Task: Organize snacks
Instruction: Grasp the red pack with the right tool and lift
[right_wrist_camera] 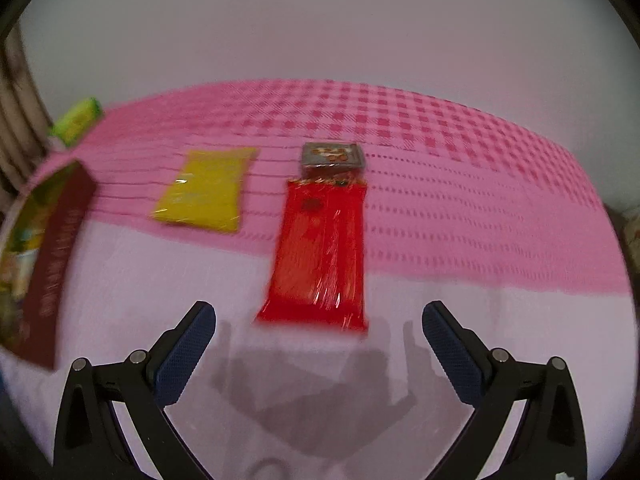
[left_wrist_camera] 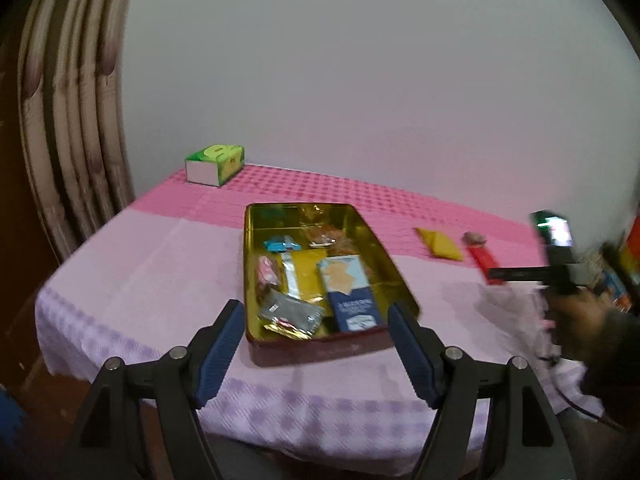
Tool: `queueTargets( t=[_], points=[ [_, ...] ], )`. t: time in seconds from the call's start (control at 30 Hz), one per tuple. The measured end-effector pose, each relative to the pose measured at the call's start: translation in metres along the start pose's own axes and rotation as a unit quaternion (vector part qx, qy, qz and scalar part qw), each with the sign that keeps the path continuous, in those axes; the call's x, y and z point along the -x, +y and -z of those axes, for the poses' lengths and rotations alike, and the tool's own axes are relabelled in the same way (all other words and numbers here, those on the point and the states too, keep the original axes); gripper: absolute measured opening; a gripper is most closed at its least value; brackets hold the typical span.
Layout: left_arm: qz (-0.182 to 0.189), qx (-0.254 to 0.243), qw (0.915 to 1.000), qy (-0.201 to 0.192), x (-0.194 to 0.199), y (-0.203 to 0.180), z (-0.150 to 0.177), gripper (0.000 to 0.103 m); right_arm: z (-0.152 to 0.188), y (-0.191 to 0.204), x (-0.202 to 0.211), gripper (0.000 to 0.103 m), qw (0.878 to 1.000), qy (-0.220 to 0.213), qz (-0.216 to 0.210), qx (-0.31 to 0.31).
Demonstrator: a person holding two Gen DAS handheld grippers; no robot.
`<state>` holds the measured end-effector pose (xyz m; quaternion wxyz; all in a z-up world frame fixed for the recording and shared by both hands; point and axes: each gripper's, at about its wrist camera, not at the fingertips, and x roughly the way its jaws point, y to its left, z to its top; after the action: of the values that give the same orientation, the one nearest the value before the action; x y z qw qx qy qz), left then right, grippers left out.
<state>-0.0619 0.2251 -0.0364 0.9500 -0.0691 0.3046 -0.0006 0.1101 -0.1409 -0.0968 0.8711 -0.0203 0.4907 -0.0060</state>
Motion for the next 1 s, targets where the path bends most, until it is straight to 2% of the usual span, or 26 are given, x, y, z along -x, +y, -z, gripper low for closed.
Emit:
queueTargets(
  t=[0.1, 0.2, 0.23, 0.33, 0.47, 0.6, 0.77, 1.0],
  points=[
    [0.013, -0.011, 0.9998, -0.011, 0.009, -0.007, 0.008, 0.075, -0.013, 0.002, -0.021, 0.102, 1.000, 0.011, 0.008, 0.009],
    [0.028, -0.004, 0.9995, -0.015, 0.011, -0.005, 0.005, 0.075, -0.017, -0.001, -0.031, 0.095, 1.000, 0.015, 0.004, 0.005],
    [0.032, 0.000, 0.9993, -0.017, 0.011, -0.003, 0.004, 0.075, -0.017, -0.002, -0.031, 0.086, 1.000, 0.011, -0.005, 0.000],
    [0.033, 0.007, 0.9994, -0.013, 0.012, -0.001, 0.005, 0.075, -0.015, -0.002, -0.023, 0.042, 1.000, -0.010, -0.010, -0.008],
    [0.031, 0.018, 0.9993, -0.013, 0.012, 0.001, 0.003, 0.075, -0.011, 0.010, -0.014, 0.041, 1.000, -0.009, -0.007, 0.018],
    [0.029, 0.020, 0.9991, -0.026, 0.020, 0.000, 0.003, 0.075, 0.002, 0.023, 0.002, 0.041, 0.999, -0.016, 0.021, 0.042],
    [0.023, 0.015, 0.9992, -0.027, 0.024, -0.005, 0.004, 0.075, 0.014, 0.034, 0.031, 0.041, 0.998, -0.030, 0.031, 0.036],
    [0.026, 0.019, 0.9987, -0.040, 0.035, -0.006, 0.002, 0.075, 0.011, 0.053, 0.067, 0.041, 0.997, -0.055, 0.034, 0.048]
  ],
)
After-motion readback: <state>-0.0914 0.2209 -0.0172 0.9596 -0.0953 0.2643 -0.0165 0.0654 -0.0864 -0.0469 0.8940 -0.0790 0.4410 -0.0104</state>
